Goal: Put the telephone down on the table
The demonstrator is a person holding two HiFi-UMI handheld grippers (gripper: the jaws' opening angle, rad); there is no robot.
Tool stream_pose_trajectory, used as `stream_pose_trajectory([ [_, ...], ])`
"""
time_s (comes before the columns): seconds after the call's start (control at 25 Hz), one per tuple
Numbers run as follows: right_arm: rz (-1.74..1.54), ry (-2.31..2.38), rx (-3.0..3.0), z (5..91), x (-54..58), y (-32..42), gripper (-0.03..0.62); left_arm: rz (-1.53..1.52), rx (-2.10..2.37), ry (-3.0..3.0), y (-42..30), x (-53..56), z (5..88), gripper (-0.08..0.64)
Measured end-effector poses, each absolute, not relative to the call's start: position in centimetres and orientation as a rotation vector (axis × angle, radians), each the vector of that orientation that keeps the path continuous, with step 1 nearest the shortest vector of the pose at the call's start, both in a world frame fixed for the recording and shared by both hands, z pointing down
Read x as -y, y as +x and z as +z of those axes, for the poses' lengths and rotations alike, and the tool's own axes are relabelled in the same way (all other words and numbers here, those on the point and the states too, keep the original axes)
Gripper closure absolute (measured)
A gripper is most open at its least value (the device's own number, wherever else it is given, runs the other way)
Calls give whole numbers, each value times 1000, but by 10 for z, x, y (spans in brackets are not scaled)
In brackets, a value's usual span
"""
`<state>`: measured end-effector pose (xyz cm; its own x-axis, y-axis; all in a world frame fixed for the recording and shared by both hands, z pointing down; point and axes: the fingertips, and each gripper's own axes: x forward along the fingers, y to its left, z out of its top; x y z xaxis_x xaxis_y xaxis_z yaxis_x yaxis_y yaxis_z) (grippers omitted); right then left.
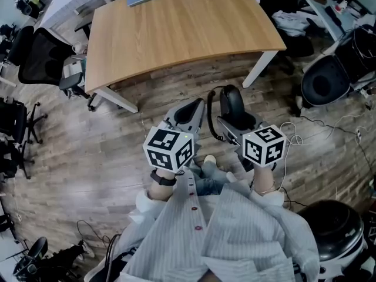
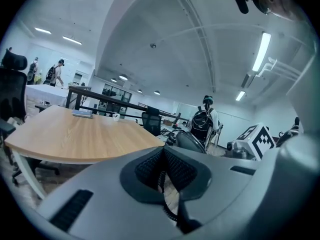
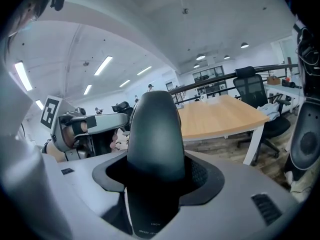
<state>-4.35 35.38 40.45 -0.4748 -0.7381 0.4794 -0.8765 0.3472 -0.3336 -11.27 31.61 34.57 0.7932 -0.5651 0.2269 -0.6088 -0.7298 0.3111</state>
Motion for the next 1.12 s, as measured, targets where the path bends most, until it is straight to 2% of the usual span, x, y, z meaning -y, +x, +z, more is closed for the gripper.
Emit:
stream_pose_trajectory([
  [0.72,801,1417,2413,397,-346,8,296,193,931,2619,-59,-314,347,551],
  [1.12,864,1419,2394,412,-311,16,296,208,918,2601,-48,-272,362,551],
])
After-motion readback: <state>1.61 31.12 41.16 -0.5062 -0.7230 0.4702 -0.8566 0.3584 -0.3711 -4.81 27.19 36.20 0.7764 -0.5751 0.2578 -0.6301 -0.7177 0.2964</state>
